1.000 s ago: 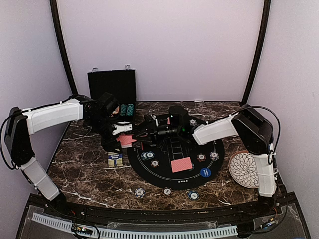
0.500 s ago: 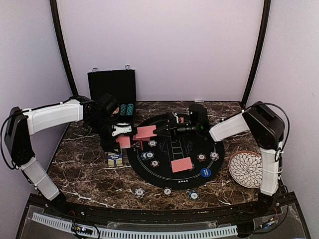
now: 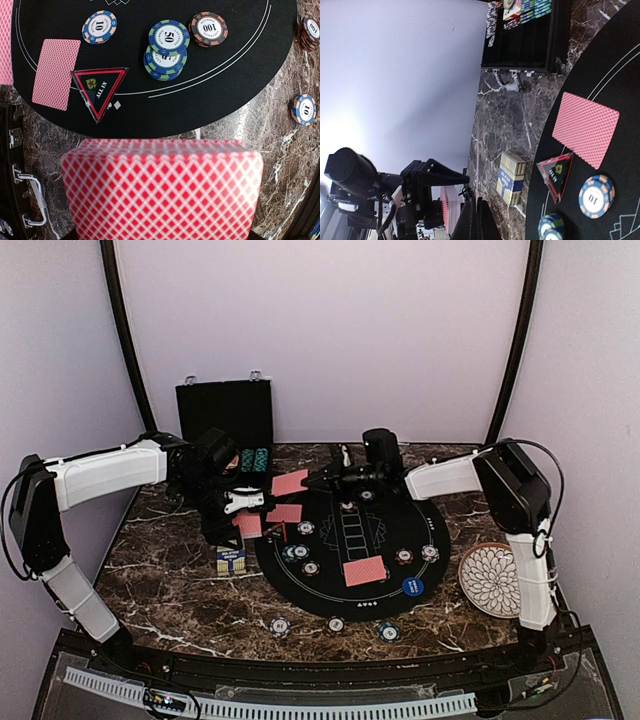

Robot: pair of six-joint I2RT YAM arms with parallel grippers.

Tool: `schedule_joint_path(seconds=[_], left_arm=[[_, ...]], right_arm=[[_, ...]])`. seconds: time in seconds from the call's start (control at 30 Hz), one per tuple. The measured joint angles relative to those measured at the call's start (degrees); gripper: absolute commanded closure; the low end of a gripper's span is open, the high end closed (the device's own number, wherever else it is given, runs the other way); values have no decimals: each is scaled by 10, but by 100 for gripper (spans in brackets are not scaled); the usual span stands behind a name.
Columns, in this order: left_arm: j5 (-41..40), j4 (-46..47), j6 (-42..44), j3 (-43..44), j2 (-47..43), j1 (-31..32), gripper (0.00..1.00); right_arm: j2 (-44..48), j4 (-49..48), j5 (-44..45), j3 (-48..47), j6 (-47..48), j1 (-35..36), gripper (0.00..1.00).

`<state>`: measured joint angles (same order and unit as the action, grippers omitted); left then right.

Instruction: Distribute texas hold em gaming equipment

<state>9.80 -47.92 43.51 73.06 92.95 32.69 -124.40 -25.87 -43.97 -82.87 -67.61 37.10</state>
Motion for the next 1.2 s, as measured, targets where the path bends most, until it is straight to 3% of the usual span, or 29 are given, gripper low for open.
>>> schedule_joint_path(seconds=[0.47, 0.73, 1.0, 1.2], left_arm=[[1, 0, 0, -3, 0, 0, 100], [2, 0, 0, -9, -1, 0, 100], [2, 0, 0, -11, -1, 0, 100], [2, 0, 0, -11, -1, 0, 100]], right_arm=[[-157, 140, 105, -208, 31, 28, 98], [-184, 198, 136, -249, 51, 31, 81], [-183, 233, 156, -231, 81, 31, 73], [-163, 262, 165, -225, 106, 33, 50]])
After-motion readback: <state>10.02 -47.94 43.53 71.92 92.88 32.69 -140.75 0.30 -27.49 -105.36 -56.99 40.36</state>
